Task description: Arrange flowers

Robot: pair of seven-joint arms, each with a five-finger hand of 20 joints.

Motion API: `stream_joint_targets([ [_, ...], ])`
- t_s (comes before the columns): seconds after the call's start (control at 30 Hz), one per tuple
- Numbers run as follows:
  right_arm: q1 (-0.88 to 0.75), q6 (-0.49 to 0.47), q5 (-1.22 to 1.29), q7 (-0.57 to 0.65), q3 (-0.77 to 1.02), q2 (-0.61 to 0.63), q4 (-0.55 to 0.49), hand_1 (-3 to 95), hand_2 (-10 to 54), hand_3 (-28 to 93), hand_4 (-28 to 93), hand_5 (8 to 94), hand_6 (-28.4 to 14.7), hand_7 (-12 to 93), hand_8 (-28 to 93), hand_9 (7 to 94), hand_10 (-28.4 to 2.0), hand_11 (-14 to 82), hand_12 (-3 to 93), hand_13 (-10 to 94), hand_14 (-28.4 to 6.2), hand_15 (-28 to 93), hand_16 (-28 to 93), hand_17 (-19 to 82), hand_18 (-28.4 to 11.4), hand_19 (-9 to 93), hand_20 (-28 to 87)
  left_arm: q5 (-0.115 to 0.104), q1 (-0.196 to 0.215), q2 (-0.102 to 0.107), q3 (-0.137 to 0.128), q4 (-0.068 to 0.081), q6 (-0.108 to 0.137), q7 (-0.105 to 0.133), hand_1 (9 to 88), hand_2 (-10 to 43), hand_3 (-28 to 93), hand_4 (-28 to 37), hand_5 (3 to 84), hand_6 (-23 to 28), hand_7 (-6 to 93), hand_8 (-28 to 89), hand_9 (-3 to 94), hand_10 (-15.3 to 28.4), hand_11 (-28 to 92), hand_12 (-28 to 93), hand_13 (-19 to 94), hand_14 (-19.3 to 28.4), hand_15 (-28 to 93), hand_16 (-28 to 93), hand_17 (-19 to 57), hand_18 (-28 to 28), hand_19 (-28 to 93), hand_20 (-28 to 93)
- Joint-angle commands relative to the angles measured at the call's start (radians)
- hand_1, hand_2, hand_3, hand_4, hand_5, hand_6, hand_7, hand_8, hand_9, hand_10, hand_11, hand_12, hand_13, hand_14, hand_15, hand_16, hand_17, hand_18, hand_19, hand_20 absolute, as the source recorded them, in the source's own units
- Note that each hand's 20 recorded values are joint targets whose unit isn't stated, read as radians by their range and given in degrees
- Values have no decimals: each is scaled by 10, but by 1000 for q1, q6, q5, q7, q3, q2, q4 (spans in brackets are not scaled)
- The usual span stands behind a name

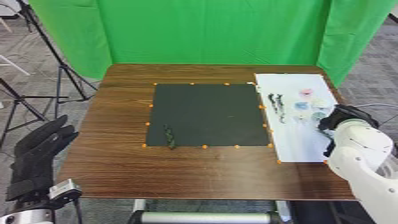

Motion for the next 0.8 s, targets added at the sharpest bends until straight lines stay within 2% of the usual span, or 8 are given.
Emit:
stream_joint_targets([
  [0.03, -13, -13, 8, 45, 11, 1, 30, 328, 5, 697, -188, 656, -128, 113, -69, 801, -169, 531, 242, 828, -99, 801, 205, 491, -197, 932, -136, 31, 1, -39, -6, -9, -24, -27, 251, 45, 832, -196, 406, 99, 178, -110, 371, 199, 373, 81, 252, 271, 623, -159, -90, 218, 573, 26],
  [0.13, -6, -15, 10, 50, 2, -1, 37, 334, -1, 700, -188, 660, -130, 112, -68, 802, -168, 533, 239, 831, -97, 800, 201, 497, -193, 932, -144, 44, 0, -54, -11, -9, -31, -37, 251, 44, 833, -196, 406, 98, 177, -111, 371, 199, 373, 80, 252, 272, 624, -159, -90, 218, 573, 26],
  [0.27, -3, 11, -30, 39, -21, 17, 32, 347, -5, 699, -190, 665, -132, 109, -68, 806, -169, 535, 236, 833, -95, 801, 197, 501, -191, 932, -152, 52, -4, -62, -5, -8, -34, -35, 251, 44, 833, -195, 405, 98, 177, -111, 371, 199, 373, 80, 251, 271, 624, -159, -90, 217, 574, 26],
  [0.4, -15, 53, -94, 34, -35, 49, -2, 338, -10, 700, -190, 635, -131, 107, -66, 798, -167, 528, 237, 831, -95, 798, 200, 505, -185, 932, -161, 56, -11, -64, 1, -5, -38, -38, 253, 45, 832, -195, 405, 98, 179, -110, 371, 199, 373, 80, 252, 271, 624, -158, -90, 217, 574, 26],
  [0.47, -21, 36, -97, 27, -24, 48, -25, 328, -9, 696, -191, 621, -133, 105, -65, 790, -172, 512, 235, 826, -97, 789, 203, 507, -182, 932, -170, 56, -13, -63, 4, -4, -37, -33, 252, 45, 833, -194, 405, 98, 178, -111, 371, 199, 373, 80, 252, 271, 624, -158, -90, 218, 574, 26],
  [0.57, -17, 29, -74, 36, -15, 35, -48, 313, -7, 683, -187, 589, -142, 94, -64, 757, -204, 399, 210, 799, -107, 749, 203, 506, -199, 932, -223, 62, -15, -69, 1, -3, -43, -40, 252, 45, 834, -194, 406, 99, 179, -111, 371, 199, 373, 80, 252, 271, 623, -159, -90, 218, 574, 26],
  [0.63, -9, 26, -47, 48, -15, 25, -46, 311, -7, 681, -186, 587, -142, 93, -63, 764, -211, 329, 193, 799, -108, 742, 200, 511, -204, 932, -235, 57, -13, -63, 4, -3, -39, -34, 252, 45, 834, -193, 406, 99, 179, -111, 371, 200, 372, 79, 252, 271, 624, -159, -90, 218, 574, 25],
  [0.8, 3, -13, -8, 96, -27, 15, -27, 320, -18, 679, -183, 608, -149, 90, -66, 795, -219, 266, 177, 831, -91, 714, 187, 543, -200, 932, -262, 67, -30, -63, 11, 3, -51, -45, 253, 46, 833, -192, 406, 99, 179, -111, 371, 199, 373, 79, 252, 271, 624, -159, -90, 218, 574, 25],
])
